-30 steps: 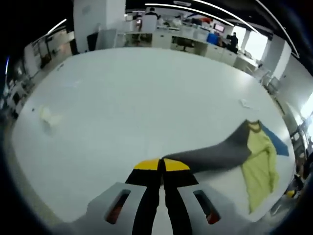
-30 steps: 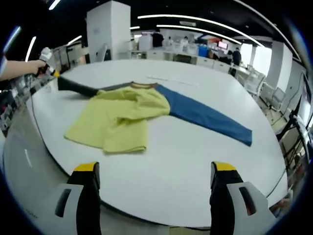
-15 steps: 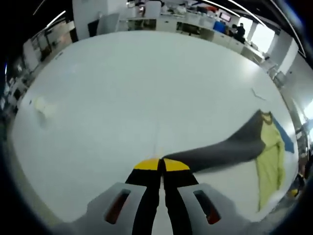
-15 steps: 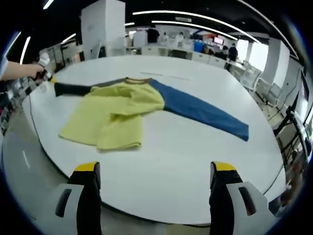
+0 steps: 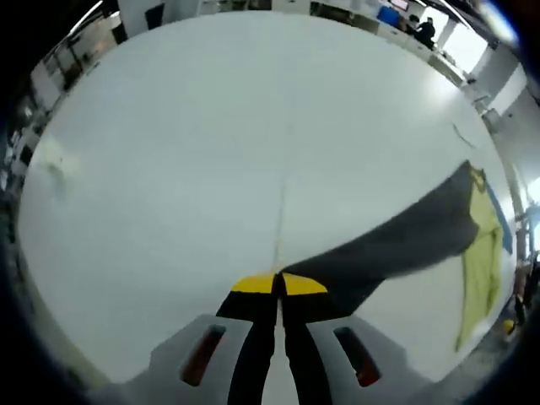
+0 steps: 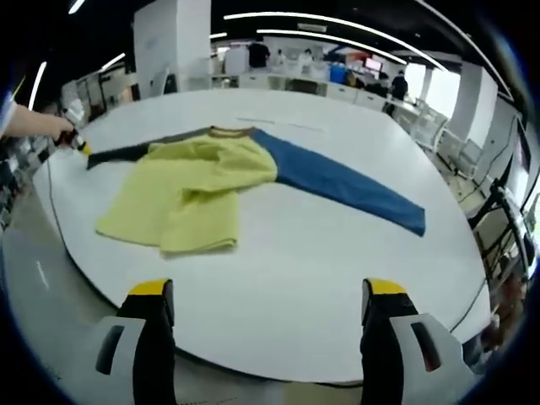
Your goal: Fold the garment on the visible template until the final outline fits inside the template.
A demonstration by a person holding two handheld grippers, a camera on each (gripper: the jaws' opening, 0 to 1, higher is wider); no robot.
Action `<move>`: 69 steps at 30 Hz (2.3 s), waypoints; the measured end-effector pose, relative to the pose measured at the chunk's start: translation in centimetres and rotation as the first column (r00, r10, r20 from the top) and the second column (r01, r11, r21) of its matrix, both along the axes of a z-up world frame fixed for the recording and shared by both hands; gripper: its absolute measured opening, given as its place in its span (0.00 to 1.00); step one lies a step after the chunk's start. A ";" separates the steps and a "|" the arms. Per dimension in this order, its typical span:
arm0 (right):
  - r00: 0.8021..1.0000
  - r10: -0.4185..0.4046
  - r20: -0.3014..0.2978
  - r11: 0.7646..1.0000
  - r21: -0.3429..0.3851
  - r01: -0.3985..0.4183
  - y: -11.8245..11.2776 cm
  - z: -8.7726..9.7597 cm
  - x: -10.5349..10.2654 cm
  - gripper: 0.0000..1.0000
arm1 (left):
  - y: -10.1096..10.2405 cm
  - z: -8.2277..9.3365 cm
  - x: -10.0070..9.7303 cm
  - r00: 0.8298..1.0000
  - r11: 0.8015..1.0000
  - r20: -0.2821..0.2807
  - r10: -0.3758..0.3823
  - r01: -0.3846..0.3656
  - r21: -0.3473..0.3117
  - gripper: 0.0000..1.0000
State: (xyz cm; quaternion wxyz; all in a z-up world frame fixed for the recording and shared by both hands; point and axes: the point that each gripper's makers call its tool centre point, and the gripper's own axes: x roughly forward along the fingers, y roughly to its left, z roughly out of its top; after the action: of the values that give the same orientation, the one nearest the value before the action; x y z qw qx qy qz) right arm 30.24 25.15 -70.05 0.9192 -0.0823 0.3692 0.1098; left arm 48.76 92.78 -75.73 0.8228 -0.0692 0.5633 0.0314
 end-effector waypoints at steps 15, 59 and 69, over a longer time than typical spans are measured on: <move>1.000 -0.013 -0.026 1.000 -0.022 0.012 -0.4 -0.6 -0.1 0.91 | 0.9 -0.8 2.0 1.000 0.999 0.005 -0.005 0.005 0.051 0.00; 0.998 -0.026 -0.052 0.999 -0.038 0.024 -0.7 -1.0 -0.2 0.91 | 2.4 -0.9 5.1 0.998 0.997 0.069 0.008 -0.014 0.078 0.06; 0.998 -0.022 -0.054 0.999 -0.042 0.020 -0.7 -1.2 -0.2 0.91 | 2.2 -0.8 4.8 0.997 0.997 0.070 0.012 -0.018 0.080 0.21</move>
State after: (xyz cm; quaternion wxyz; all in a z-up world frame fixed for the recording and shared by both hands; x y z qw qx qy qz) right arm 29.99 24.44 -71.21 0.9079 -0.0944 0.3973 0.0949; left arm 53.58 94.96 -76.58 0.8437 -0.0414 0.5320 0.0578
